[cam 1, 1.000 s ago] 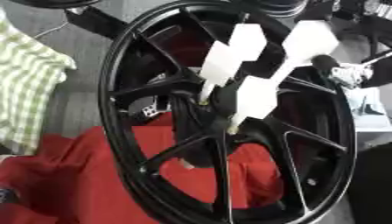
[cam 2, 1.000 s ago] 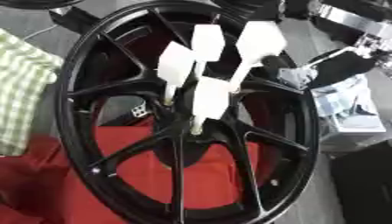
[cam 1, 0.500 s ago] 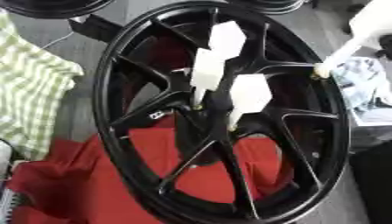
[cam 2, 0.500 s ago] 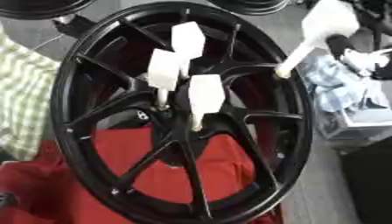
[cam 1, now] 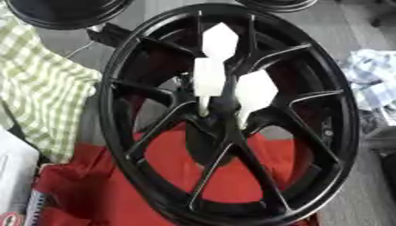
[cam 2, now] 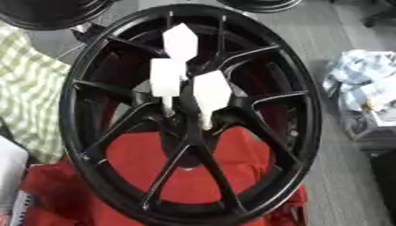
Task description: Pull the pin out of the wheel hub.
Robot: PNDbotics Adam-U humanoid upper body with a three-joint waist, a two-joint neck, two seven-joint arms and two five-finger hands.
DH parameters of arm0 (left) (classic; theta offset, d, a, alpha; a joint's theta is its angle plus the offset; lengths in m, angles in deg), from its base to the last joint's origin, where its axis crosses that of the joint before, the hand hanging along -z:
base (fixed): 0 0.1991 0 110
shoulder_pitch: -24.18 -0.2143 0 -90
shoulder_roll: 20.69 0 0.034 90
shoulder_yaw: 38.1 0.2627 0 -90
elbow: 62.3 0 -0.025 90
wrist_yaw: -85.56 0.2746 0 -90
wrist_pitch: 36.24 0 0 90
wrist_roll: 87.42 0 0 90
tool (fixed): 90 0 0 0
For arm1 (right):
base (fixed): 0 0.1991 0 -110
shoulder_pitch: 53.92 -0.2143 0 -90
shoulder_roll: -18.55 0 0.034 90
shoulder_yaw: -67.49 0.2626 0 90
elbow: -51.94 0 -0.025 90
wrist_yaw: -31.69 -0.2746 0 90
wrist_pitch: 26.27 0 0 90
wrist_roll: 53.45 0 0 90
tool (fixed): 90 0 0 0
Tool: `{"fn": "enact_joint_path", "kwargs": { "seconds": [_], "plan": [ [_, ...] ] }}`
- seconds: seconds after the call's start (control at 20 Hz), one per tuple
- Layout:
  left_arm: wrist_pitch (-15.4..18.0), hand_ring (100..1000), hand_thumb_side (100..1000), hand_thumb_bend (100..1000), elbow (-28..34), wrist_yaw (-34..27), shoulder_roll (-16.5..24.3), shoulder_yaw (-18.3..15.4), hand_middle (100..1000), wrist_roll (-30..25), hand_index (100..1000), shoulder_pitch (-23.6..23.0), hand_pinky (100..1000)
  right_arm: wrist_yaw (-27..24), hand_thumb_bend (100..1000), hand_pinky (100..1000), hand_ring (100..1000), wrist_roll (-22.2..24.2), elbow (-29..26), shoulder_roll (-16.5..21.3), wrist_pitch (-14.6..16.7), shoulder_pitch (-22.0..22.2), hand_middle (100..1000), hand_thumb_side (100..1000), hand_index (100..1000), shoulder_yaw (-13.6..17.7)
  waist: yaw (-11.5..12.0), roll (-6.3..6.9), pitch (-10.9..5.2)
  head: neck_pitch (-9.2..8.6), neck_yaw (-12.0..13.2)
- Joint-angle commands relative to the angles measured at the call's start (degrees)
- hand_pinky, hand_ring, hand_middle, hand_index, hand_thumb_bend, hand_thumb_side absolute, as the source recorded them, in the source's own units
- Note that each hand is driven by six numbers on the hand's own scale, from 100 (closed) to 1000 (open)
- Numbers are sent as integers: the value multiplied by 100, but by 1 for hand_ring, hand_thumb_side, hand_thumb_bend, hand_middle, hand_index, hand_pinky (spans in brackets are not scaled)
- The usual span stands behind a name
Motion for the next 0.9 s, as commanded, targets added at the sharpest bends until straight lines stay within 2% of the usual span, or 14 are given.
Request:
{"fn": "enact_joint_path", "kwargs": {
  "seconds": [0.05, 0.1, 0.15, 0.2, 0.25, 0.4, 0.6, 0.9],
  "plan": [
    [19, 683, 737, 100, 95, 11, 54, -89, 596, 53, 740, 10, 576, 454, 100, 895, 762, -186, -37, -528, -106, 141, 456, 313, 570, 177, -14, 45, -114, -6, 25],
    [22, 683, 737, 100, 95, 10, 43, -88, 596, 56, 741, 11, 576, 673, 100, 899, 789, -215, -37, -711, -197, 173, 516, 282, 624, 148, -11, 62, -106, -15, 22],
    [25, 684, 738, 100, 95, 10, 32, -88, 597, 59, 743, 12, 576, 891, 100, 921, 889, -239, -37, -881, -315, 191, 774, 220, 812, 104, -6, 78, -97, -24, 13],
    [25, 684, 738, 100, 95, 11, 23, -87, 597, 61, 743, 13, 576, 1103, 100, 925, 899, -233, -37, -1052, -446, 187, 798, 217, 826, 41, 3, 90, -90, -32, 0],
    [25, 685, 739, 100, 95, 12, 14, -89, 598, 65, 744, 12, 576, 1274, 100, 963, 989, -194, -37, -1219, -552, 163, 955, 199, 917, -35, 8, 103, -83, -38, -8],
    [21, 686, 741, 100, 95, 23, -6, -96, 599, 80, 745, -5, 576, 1565, 100, 995, 1000, -10, -37, -1637, -842, 84, 1000, 201, 950, -211, 15, 134, -56, -53, -37],
    [24, 687, 742, 100, 95, 28, -10, -92, 600, 84, 746, 4, 577, 1476, 100, 1000, 1000, -35, -37, -1869, -1186, 8, 1000, 209, 948, -281, -6, 162, -47, -68, -131],
    [10, 687, 749, 100, 95, 23, -1, -81, 600, 66, 746, 25, 576, 1309, 100, 1000, 1000, -110, -37, -1947, -1279, -5, 1000, 210, 972, -309, 17, 98, -39, -94, -185]
  ]
}}
